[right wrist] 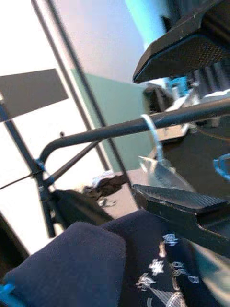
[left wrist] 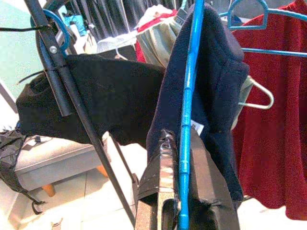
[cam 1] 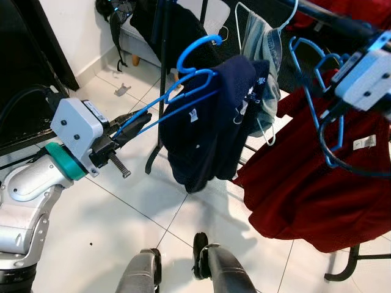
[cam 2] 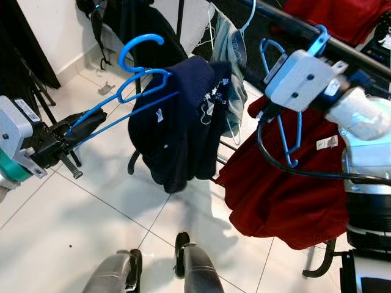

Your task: Hang hanger

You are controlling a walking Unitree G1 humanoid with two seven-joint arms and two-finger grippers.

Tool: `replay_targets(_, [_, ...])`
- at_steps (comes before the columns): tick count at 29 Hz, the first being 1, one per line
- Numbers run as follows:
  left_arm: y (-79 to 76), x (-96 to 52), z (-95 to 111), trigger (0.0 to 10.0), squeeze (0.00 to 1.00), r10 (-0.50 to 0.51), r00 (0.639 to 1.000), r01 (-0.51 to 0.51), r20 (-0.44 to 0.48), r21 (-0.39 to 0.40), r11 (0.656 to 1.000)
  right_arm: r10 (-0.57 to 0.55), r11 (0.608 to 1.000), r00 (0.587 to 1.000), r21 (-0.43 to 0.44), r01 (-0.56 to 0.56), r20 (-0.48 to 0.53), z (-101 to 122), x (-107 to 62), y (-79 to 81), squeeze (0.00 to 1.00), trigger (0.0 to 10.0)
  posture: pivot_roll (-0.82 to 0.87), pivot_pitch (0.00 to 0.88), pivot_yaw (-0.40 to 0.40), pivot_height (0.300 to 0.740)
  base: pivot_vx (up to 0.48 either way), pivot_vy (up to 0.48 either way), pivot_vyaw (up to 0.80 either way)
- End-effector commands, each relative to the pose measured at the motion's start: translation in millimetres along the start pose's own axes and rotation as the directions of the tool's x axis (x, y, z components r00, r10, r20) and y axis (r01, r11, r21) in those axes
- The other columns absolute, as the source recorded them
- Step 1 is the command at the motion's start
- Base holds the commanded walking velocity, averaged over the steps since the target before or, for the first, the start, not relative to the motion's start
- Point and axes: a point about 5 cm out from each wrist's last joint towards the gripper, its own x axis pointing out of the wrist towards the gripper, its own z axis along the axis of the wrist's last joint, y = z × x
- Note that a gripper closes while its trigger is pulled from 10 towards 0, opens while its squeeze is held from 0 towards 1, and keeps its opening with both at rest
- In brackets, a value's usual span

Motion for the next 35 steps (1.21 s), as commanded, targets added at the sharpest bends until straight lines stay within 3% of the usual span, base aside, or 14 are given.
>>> replay_targets(1, [-3.6, 1.8, 7.4, 10.0, 0.00, -0.013, 0.998, 0.012, 0.059, 0.016, 1.000, 0.001, 1.000, 0.999, 0.019, 0.000, -0.034, -3.1, -5.1, 2.6, 0.00, 10.0, -0.09, 0.199, -0.021, 0.740, 0.000, 0.000, 0.00])
replay_targets(4, [-3.7, 2.8, 8.0, 10.0, 0.00, -0.015, 0.998, 0.014, 0.062, 0.017, 1.000, 0.021, 0.980, 0.999, 0.201, -0.013, -0.040, -11.6, -6.0, 14.5, 0.00, 10.0, -0.09, 0.196, -0.020, 0.740, 0.000, 0.000, 0.00])
replay_targets(7, [-3.8, 4.8, 9.3, 10.0, 0.00, -0.005, 0.997, 0.004, 0.071, 0.021, 1.000, 0.017, 0.721, 0.999, 0.693, 0.011, -0.033, -23.5, -10.2, 47.6, 0.00, 10.0, -0.08, 0.193, -0.025, 0.740, 0.000, 0.000, 0.00])
replay_targets(9, [-3.8, 4.8, 9.3, 10.0, 0.00, -0.005, 0.997, 0.004, 0.071, 0.021, 1.000, 0.017, 0.721, 0.999, 0.693, 0.011, -0.033, -23.5, -10.2, 47.6, 0.00, 10.0, -0.08, 0.193, -0.025, 0.740, 0.000, 0.000, 0.00])
replay_targets(10, [-4.1, 5.1, 9.5, 10.0, 0.00, -0.003, 0.997, 0.002, 0.072, 0.021, 1.000, 0.017, 0.632, 1.000, 0.775, 0.008, -0.024, -24.0, -11.6, 56.7, 0.00, 10.0, -0.08, 0.193, -0.025, 0.740, 0.000, 0.000, 0.00])
replay_targets(11, [-4.1, 5.1, 9.5, 10.0, 0.00, -0.003, 0.997, 0.002, 0.072, 0.021, 1.000, 0.017, 0.632, 1.000, 0.775, 0.008, -0.024, -24.0, -11.6, 56.7, 0.00, 10.0, -0.08, 0.193, -0.025, 0.740, 0.000, 0.000, 0.00])
replay_targets(12, [-4.2, 5.1, 10.5, 10.0, 0.00, -0.002, 0.997, 0.000, 0.075, 0.021, 1.000, -0.026, 0.520, 0.999, 0.853, 0.049, -0.042, -25.0, -13.4, 73.2, 1.00, 10.0, -0.07, 0.195, -0.022, 0.740, 0.000, 0.000, 0.00])
replay_targets(14, [-4.2, 5.1, 10.5, 10.0, 0.00, -0.002, 0.997, 0.000, 0.075, 0.021, 1.000, -0.026, 0.520, 0.999, 0.853, 0.049, -0.042, -25.0, -13.4, 73.2, 1.00, 10.0, -0.07, 0.195, -0.022, 0.740, 0.000, 0.000, 0.00])
replay_targets(16, [-3.7, 5.0, 12.1, 10.0, 0.00, -0.001, 0.997, -0.001, 0.080, 0.023, 1.000, -0.065, 0.391, 0.995, 0.915, 0.095, -0.076, -23.3, -14.2, 97.7, 1.00, 10.0, -0.07, 0.194, -0.021, 0.740, 0.000, 0.000, 0.00])
replay_targets(18, [-3.5, 5.2, 12.8, 10.0, 0.00, -0.002, 0.997, 0.000, 0.082, 0.024, 1.000, -0.091, 0.339, 0.992, 0.933, 0.117, -0.091, -21.8, -11.4, 104.9, 1.00, 10.0, -0.07, 0.193, -0.019, 0.740, 0.000, 0.000, 0.00])
replay_targets(22, [-3.5, 5.2, 12.8, 10.0, 0.00, -0.002, 0.997, 0.000, 0.082, 0.024, 1.000, -0.091, 0.339, 0.992, 0.933, 0.117, -0.091, -21.8, -11.4, 104.9, 1.00, 10.0, -0.07, 0.193, -0.019, 0.740, 0.000, 0.000, 0.00])
replay_targets(23, [-3.8, 5.7, 13.4, 10.0, 0.00, -0.005, 0.996, 0.003, 0.084, 0.025, 1.000, -0.103, 0.288, 0.991, 0.951, 0.112, -0.086, -19.7, -6.8, 110.1, 0.07, 10.0, -0.06, 0.190, -0.018, 0.740, 0.000, 0.000, 0.00])
replay_targets(33, [-10.9, 7.1, 17.5, 9.9, 0.00, -0.019, 0.995, 0.017, 0.101, 0.019, 1.000, -0.066, 0.144, 0.998, 0.989, 0.012, -0.002, -14.8, 25.0, 130.6, 0.00, 8.8, -0.04, 0.183, -0.021, 0.740, 0.000, 0.000, 0.00])
replay_targets(35, [-11.5, 7.0, 17.9, 9.8, 0.00, -0.020, 0.995, 0.018, 0.102, 0.018, 1.000, -0.054, 0.131, 0.998, 0.991, -0.008, 0.015, -12.2, 31.1, 133.6, 0.00, 6.7, -0.03, 0.179, -0.026, 0.740, 0.000, 0.000, 0.00])
